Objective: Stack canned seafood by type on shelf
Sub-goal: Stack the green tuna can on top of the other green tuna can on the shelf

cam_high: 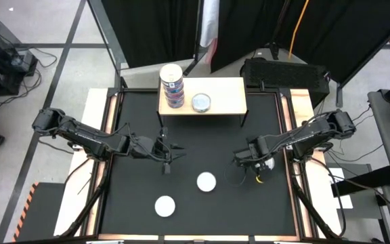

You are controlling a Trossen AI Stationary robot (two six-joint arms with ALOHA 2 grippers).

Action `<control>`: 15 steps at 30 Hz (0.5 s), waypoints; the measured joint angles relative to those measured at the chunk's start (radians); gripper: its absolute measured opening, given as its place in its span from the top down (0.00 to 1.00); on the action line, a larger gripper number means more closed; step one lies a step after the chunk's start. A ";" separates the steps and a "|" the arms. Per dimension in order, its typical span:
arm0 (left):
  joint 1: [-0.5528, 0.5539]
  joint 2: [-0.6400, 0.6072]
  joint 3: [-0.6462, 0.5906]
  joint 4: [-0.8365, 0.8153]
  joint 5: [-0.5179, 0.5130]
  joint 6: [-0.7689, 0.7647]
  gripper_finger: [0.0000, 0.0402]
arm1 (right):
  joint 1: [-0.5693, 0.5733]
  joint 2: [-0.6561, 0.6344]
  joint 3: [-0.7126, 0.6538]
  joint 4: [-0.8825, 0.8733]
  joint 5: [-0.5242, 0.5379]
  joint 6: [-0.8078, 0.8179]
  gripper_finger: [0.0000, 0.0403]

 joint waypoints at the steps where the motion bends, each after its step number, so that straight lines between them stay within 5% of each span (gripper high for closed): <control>1: 0.000 0.000 0.000 -0.004 0.000 0.000 0.69 | 0.004 0.000 0.000 -0.002 -0.003 0.055 0.23; 8: 0.000 0.000 0.000 -0.040 -0.011 0.000 0.69 | 0.126 0.000 0.000 0.001 -0.052 0.490 0.27; 15: 0.000 0.000 0.000 -0.045 -0.013 0.000 0.69 | 0.270 0.000 0.000 0.000 -0.046 0.884 0.48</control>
